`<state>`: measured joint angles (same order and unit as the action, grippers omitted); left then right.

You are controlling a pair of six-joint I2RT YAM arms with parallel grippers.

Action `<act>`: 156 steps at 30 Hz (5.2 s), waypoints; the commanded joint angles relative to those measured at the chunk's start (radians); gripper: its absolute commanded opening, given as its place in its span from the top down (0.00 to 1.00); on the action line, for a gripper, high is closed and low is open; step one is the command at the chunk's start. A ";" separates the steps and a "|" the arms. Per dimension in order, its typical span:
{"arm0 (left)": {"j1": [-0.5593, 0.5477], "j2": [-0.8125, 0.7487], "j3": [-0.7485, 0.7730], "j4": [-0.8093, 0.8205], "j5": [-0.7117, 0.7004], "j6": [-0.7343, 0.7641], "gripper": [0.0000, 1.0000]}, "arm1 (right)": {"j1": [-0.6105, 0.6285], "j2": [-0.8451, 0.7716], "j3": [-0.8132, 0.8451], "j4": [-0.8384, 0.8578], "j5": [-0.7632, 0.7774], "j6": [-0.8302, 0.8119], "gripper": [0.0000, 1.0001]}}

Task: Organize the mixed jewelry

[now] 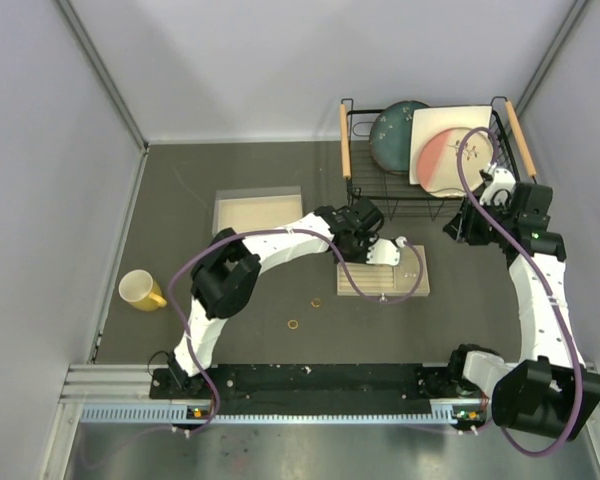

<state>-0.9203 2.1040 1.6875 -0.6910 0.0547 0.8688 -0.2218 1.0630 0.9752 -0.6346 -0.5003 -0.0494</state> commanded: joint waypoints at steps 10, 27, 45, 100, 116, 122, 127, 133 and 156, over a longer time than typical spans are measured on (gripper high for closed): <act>-0.026 -0.010 0.044 -0.031 0.047 -0.031 1.00 | -0.016 -0.003 -0.004 0.026 -0.027 -0.023 0.62; -0.026 0.040 0.106 -0.099 0.057 -0.054 1.00 | -0.016 0.008 -0.020 0.036 -0.032 -0.030 0.62; -0.026 0.057 0.106 -0.094 0.045 -0.074 1.00 | -0.016 0.002 -0.035 0.047 -0.043 -0.024 0.63; -0.055 0.034 0.133 -0.111 -0.102 -0.143 0.65 | -0.016 -0.052 -0.029 0.035 -0.043 -0.009 0.62; 0.004 -0.392 -0.207 -0.153 0.083 -0.226 0.61 | -0.017 -0.060 -0.062 0.023 -0.063 -0.033 0.62; 0.012 -0.509 -0.469 -0.090 0.109 -0.289 0.61 | -0.016 -0.057 -0.079 0.023 -0.095 -0.046 0.61; 0.014 -0.529 -0.567 -0.012 0.166 -0.333 0.62 | -0.016 -0.040 -0.084 0.019 -0.116 -0.050 0.61; 0.015 -0.472 -0.574 0.071 0.166 -0.393 0.61 | -0.016 -0.031 -0.090 0.013 -0.127 -0.059 0.61; 0.034 -0.283 -0.434 0.067 0.088 -0.666 0.59 | -0.016 -0.018 -0.096 0.009 -0.118 -0.070 0.61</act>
<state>-0.8906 1.8000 1.2324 -0.6327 0.1631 0.2356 -0.2256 1.0435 0.8833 -0.6369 -0.6071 -0.1047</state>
